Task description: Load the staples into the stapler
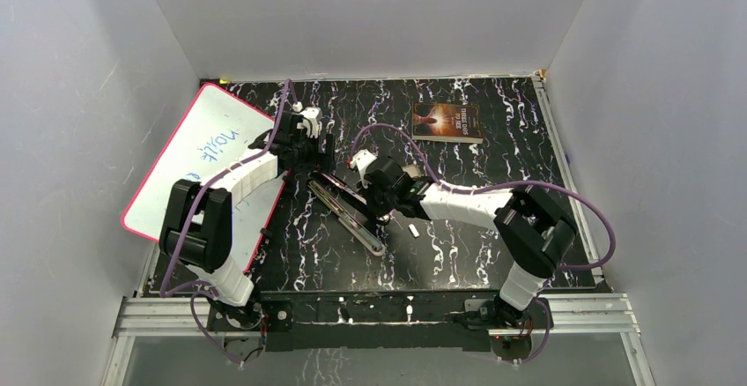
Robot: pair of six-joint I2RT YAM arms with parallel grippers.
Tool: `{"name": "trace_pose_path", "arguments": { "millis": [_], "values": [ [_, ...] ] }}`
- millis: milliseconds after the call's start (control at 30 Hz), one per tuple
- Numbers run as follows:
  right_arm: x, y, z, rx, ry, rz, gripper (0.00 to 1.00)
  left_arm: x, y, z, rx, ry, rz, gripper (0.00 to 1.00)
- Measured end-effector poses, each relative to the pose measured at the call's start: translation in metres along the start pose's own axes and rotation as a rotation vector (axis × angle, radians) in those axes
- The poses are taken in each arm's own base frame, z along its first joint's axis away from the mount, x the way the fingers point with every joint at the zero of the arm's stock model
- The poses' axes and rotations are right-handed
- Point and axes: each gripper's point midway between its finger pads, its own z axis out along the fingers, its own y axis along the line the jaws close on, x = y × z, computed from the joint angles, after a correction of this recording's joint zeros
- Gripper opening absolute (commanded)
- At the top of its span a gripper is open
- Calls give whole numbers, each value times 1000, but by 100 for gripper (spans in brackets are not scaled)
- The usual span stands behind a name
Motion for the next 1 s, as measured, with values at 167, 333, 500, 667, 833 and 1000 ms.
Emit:
{"name": "trace_pose_path", "arguments": {
  "millis": [167, 333, 500, 667, 833, 1000],
  "values": [
    [0, 0, 0, 0, 1, 0, 0, 0, 0, 0, 0, 0, 0, 91],
    [-2, 0, -1, 0, -6, 0, 0, 0, 0, 0, 0, 0, 0, 91],
    [-13, 0, -7, -1, -44, 2, 0, 0, 0, 0, 0, 0, 0, 91],
    [-15, 0, -8, 2, -50, 2, 0, 0, 0, 0, 0, 0, 0, 92],
    [-13, -1, -8, 5, -42, 2, 0, 0, 0, 0, 0, 0, 0, 91],
    [-7, -1, -5, 6, -22, 1, 0, 0, 0, 0, 0, 0, 0, 91]
  ]
}}
